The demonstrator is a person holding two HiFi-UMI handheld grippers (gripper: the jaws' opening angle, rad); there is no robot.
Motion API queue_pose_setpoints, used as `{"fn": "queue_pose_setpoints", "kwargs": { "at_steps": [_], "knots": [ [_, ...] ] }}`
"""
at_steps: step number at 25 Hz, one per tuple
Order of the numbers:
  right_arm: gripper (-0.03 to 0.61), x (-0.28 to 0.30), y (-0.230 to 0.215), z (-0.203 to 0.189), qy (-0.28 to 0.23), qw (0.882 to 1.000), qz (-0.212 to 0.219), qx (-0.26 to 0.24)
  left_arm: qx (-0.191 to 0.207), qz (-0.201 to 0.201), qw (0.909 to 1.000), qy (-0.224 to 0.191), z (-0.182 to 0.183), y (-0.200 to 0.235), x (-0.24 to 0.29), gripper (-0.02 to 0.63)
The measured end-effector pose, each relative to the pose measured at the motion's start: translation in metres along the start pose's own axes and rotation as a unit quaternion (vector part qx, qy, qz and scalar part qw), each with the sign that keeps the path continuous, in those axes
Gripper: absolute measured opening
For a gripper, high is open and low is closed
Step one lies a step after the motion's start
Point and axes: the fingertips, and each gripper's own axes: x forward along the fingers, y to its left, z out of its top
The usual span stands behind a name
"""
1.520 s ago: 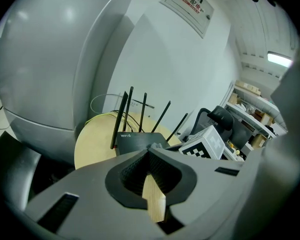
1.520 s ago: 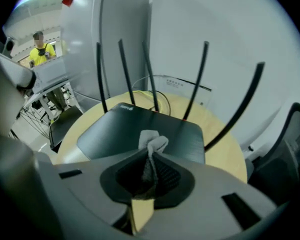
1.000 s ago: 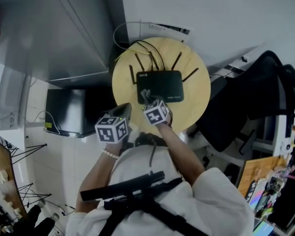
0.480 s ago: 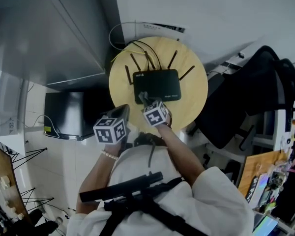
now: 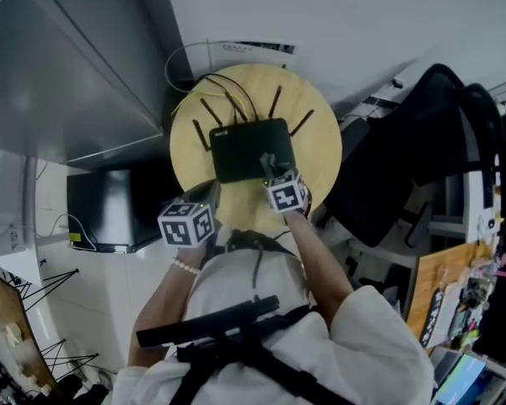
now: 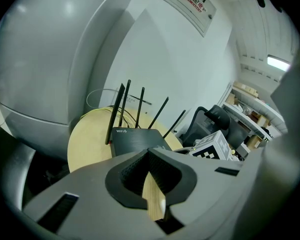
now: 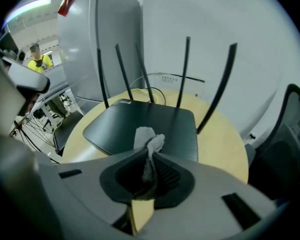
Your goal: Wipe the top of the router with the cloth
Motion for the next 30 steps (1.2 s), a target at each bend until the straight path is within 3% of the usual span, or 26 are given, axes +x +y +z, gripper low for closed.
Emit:
{"fn": "queue_pose_setpoints", "kwargs": {
  "at_steps": [14, 19, 26, 30],
  "knots": [
    [0.041, -0.023, -0.093, -0.028, -0.006, 0.994, -0.061, 0.086, 0.007, -0.022, 0.9997, 0.013, 0.003, -0.013, 0.017, -0.005],
    [0.041, -0.011, -0.124, -0.011, -0.020, 0.990, -0.008, 0.138, 0.004, -0.014, 0.9998, 0.010, 0.005, -0.005, 0.011, -0.005],
    [0.041, 0.026, -0.131, -0.013, 0.032, 0.994, 0.057, 0.092, -0.014, 0.006, 0.9999, 0.000, 0.003, 0.013, -0.005, -0.005],
    [0.041, 0.038, -0.121, -0.011, 0.037, 0.992, 0.081, 0.085, -0.021, 0.016, 0.9996, -0.002, 0.002, 0.021, -0.013, -0.005]
  ]
}}
